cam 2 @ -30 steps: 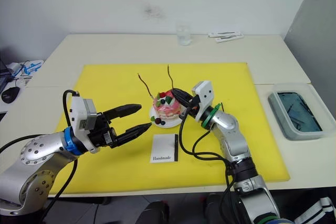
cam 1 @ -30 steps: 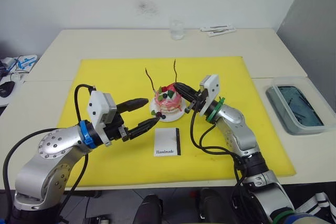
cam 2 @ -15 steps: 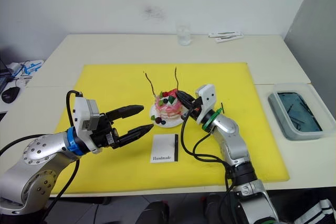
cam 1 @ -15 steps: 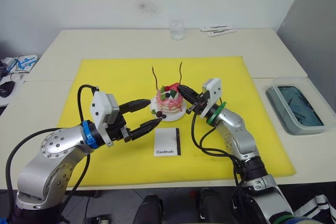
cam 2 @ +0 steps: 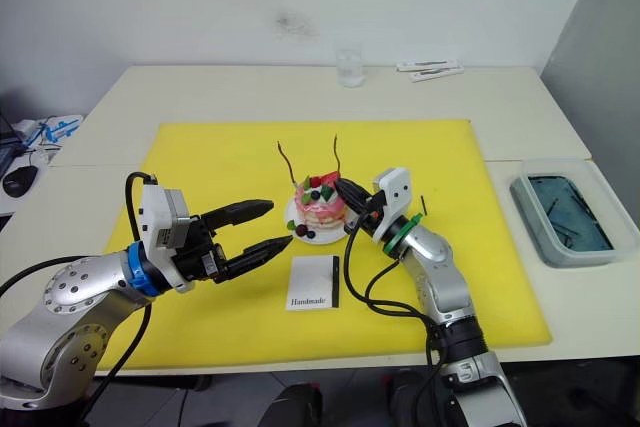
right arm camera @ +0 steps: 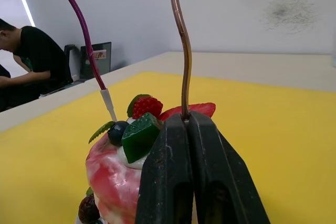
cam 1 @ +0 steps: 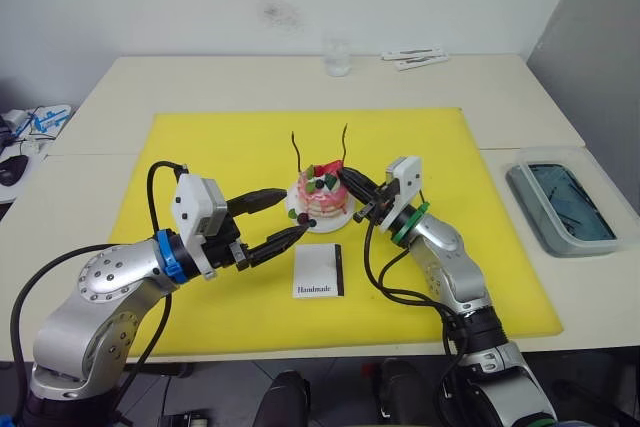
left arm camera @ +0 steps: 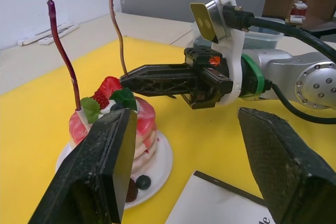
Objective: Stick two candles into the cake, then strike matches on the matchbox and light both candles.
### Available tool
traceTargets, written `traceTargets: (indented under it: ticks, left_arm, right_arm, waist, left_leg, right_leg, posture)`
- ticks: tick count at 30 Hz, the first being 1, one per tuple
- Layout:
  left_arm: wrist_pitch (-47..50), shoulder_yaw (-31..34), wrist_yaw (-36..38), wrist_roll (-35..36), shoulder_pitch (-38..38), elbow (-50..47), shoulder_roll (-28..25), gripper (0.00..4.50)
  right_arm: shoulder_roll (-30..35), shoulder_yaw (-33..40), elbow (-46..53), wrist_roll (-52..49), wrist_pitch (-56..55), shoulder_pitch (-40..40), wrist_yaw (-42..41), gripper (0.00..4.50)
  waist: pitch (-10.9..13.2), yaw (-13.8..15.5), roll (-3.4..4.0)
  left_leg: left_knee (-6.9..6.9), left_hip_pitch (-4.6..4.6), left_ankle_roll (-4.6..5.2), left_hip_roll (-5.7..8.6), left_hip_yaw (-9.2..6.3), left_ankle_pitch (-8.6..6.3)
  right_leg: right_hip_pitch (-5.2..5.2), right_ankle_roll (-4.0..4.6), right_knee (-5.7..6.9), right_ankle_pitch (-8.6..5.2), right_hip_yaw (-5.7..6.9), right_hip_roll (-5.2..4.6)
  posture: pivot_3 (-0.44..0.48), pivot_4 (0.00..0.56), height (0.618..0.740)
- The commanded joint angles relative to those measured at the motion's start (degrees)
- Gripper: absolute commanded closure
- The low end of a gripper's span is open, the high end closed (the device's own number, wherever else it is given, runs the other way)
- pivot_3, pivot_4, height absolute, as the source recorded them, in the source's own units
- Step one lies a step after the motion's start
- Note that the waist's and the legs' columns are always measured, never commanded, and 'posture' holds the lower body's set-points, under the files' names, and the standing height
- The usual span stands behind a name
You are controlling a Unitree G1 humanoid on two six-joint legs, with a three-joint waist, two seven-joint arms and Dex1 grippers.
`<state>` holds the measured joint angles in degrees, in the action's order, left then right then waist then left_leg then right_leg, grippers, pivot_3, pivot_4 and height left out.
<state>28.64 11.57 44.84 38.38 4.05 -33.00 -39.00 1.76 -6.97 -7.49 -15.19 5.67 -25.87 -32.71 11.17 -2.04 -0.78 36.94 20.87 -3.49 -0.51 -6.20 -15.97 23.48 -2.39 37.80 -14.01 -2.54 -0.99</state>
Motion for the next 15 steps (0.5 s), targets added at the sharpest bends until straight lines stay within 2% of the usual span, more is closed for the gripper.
traceTargets:
  ticks: [1,10,11,12,15]
  left_arm:
    - [-0.44,-0.09,-0.23,0.16,0.05,-1.63,-0.25,1.07]
    - [-0.70,-0.35,-0.29,-0.08,0.01,-1.52,-0.15,1.07]
    - [-0.75,-0.38,-0.24,-0.13,-0.01,-1.52,-0.16,1.07]
    - [-0.88,-0.49,-0.07,-0.26,-0.04,-1.59,-0.24,1.07]
    - [-1.02,-0.62,0.13,-0.38,-0.04,-1.68,-0.31,1.07]
  right_arm:
    - [0.02,-0.71,1.63,-0.06,1.01,0.43,-0.21,4.48]
    - [0.38,-1.22,3.96,-0.32,0.90,-0.09,-0.89,4.48]
    - [0.53,-1.40,4.16,-0.19,0.81,-0.19,-1.09,4.03]
    - [0.74,-1.68,4.53,0.01,0.67,-0.22,-1.34,3.83]
    - [1.28,-2.35,5.34,0.43,0.36,-0.35,-1.94,2.78]
  waist:
    - [0.00,0.00,0.00]
    - [0.00,0.00,0.00]
    - [0.00,0.00,0.00]
    - [0.00,0.00,0.00]
    - [0.00,0.00,0.00]
  left_leg:
    - [0.00,0.00,0.00,0.00,0.00,0.00]
    - [0.00,0.00,0.00,-0.01,0.00,0.00]
    - [-0.01,0.00,0.00,-0.01,0.00,0.00]
    - [-0.01,0.00,0.00,-0.01,0.00,0.00]
    - [-0.01,0.00,0.00,-0.01,0.00,0.00]
  right_leg:
    - [0.00,0.00,0.00,0.00,0.00,0.00]
    - [0.00,0.01,0.00,0.00,0.00,0.01]
    - [0.00,0.01,0.00,-0.01,0.00,0.01]
    - [0.00,0.01,-0.01,-0.01,0.00,0.01]
    - [0.01,0.01,-0.01,-0.01,0.00,0.01]
  posture:
    - [0.000,0.150,0.740]
    - [0.000,0.150,0.740]
    - [0.000,0.150,0.740]
    - [0.000,0.150,0.740]
    - [0.000,0.150,0.740]
